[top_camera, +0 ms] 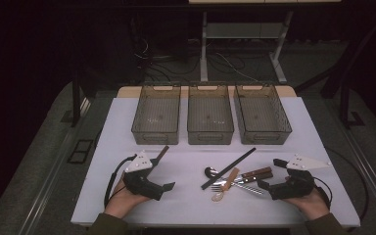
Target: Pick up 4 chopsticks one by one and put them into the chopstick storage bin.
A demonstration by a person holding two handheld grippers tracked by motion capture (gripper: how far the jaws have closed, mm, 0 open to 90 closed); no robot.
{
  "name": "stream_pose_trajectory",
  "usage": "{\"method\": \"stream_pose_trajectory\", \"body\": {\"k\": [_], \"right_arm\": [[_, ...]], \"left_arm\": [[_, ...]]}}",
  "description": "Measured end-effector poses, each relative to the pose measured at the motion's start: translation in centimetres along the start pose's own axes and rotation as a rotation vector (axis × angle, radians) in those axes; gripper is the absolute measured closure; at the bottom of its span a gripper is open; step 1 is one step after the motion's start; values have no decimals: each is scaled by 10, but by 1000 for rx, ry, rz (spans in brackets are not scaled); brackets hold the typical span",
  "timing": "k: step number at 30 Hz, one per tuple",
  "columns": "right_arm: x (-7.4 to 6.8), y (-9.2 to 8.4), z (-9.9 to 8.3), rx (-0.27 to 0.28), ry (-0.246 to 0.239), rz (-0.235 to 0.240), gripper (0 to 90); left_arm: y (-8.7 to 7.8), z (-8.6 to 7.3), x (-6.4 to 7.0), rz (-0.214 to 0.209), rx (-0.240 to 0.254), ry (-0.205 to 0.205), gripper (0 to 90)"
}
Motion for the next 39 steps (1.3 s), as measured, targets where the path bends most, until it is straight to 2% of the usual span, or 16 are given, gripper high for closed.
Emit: {"method": "stream_pose_trajectory", "body": {"k": [8,12,14,15,17,20,21,22,28,31,37,39], "right_arm": [[4,2,3,1,13,-4,7],[6,5,6,-20,27,-3,12],[8,4,8,-23,27,6,146],[10,4,9,-21,29,22,178],[13,5,11,-34,56,14,218],[18,8,13,-40,48,16,320],[18,8,13,-40,48,16,320],[20,11,13,-49,46,10,384],[27,22,18,-77,21,-6,500],[30,25,19,-73,25,-11,534],[43,37,26,-84,6,-67,717],[46,40,27,-83,8,-75,742]], "left_arm": [[1,1,0,1,1,-10,0],[1,1,1,-1,-2,-2,0],[1,1,2,-3,2,-6,0],[0,0,2,-5,5,-8,0],[0,0,2,-6,3,-6,0],[1,0,2,-7,0,-2,0],[1,0,3,-6,-1,-5,0],[1,0,3,-5,0,-6,0],[2,0,2,-1,2,-13,0],[2,-1,2,0,2,-15,0],[1,-1,2,-4,4,-12,0],[1,0,2,-4,6,-15,0]]}}
Point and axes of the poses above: each handheld gripper's, and its own axes: y roughly forward along the jaws, z roughly out of its top, x roughly to its right, the point moved 2 cm from there along y, roughly forward along the jaws, and after that the axes turned 6 degrees about x, right-handed, at the moved point
